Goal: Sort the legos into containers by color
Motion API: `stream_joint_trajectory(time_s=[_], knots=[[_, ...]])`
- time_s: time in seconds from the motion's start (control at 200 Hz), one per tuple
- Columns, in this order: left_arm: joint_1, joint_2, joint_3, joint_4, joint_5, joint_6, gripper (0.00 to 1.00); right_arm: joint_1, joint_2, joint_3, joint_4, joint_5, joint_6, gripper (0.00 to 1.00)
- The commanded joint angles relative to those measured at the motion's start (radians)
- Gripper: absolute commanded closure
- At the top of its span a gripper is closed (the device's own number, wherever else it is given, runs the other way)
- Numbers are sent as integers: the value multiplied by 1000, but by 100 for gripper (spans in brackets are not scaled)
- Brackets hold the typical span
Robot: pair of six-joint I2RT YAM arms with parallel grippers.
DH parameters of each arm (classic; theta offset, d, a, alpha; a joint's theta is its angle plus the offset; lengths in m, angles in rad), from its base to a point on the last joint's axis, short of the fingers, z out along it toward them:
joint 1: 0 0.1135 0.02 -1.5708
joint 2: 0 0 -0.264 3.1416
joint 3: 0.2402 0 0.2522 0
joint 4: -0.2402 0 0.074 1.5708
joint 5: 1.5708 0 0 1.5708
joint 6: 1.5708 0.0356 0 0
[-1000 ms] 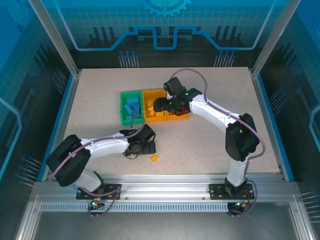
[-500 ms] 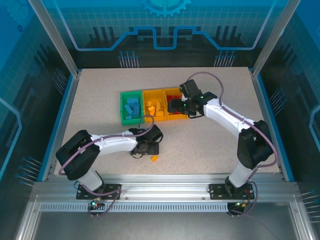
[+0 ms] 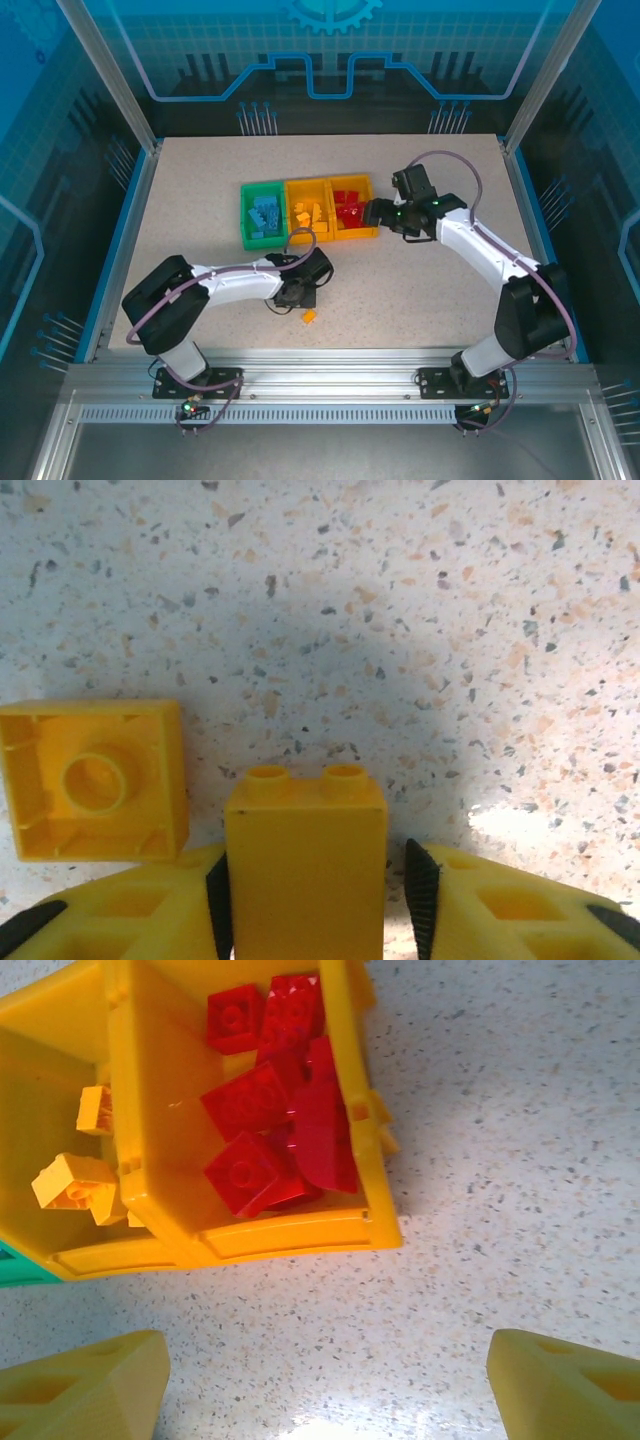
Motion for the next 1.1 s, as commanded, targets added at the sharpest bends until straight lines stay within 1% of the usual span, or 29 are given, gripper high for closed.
stream_joint_trajectory(time_s=[0.0,0.16,0.25,0.35,0.43,0.66,0.835,0.945,1.095], knots=[[-27,60,36,140,138,-7,56,-17,-31,-19,3,-13,-8,15],[-27,88,75,140,129,2,62,-16,-41,-34,0,-9,-11,15],[-27,93,97,136,126,11,62,-17,-51,-48,-1,-5,-19,15],[-24,81,136,112,97,36,62,-16,-72,-81,4,-2,-27,16],[-3,73,181,91,83,67,62,-15,-95,-126,15,-8,-34,16],[131,64,331,55,94,185,63,19,-185,-283,59,1,-36,17],[252,126,479,31,124,266,63,73,-252,-385,93,15,-45,17],[315,199,596,7,146,304,63,139,-276,-427,142,9,-58,18],[387,315,738,-41,179,328,62,282,-240,-445,195,20,-104,16]])
